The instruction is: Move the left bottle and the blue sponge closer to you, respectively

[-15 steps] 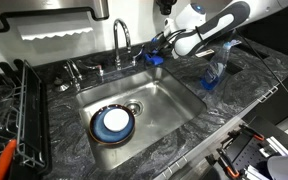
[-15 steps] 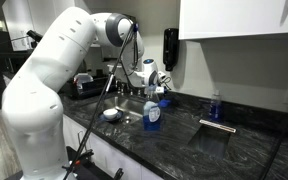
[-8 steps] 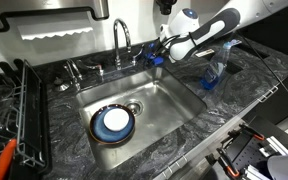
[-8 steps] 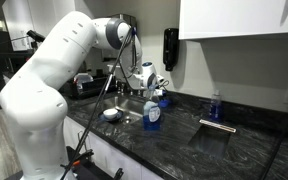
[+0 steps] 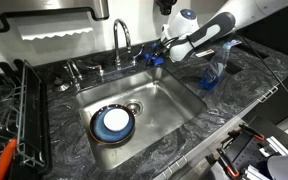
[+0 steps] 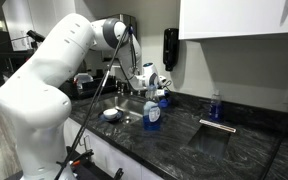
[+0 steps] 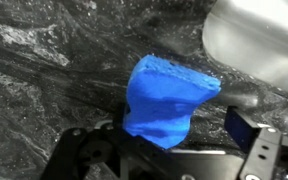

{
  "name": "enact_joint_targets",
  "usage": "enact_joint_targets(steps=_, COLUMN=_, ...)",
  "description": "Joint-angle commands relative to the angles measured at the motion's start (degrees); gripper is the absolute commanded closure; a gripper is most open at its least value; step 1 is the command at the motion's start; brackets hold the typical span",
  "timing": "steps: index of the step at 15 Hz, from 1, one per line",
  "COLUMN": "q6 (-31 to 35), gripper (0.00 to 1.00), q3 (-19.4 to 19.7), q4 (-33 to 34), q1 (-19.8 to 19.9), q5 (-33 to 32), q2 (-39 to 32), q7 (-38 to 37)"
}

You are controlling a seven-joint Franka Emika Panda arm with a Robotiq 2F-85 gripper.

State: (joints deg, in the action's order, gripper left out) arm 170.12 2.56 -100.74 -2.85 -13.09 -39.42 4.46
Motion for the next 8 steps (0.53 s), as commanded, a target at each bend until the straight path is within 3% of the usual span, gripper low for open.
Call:
enact_joint_targets(steps=1, q6=-2.6, gripper=0.0, q3=-1.2, q4=2.6, q1=0.6, q5=2.0, q2=-2.2, q7=0.9)
enact_joint_targets(steps=4, q6=-3.6, gripper=0.0, q3=-1.4, q4=3.6, q1=0.6, q5=2.5, q2=-3.2, q7=0.7)
enact_joint_targets(steps=5, q6=-3.4, gripper=0.25, q3=-1.5, q4=3.9, q1=0.7, q5=2.7, q2=-3.5, q7=0.7)
enact_joint_targets(steps=6, q6=-3.4, gripper=0.26, q3=-1.4, q4=4.1, q1=0.6, q5=2.9, q2=-3.7, q7=0.4)
enact_joint_targets(steps=8, q6=-3.5, gripper=0.4, q3=-1.3, q4=4.4, q1=0.6, q5=3.2, q2=-3.6, q7=0.3)
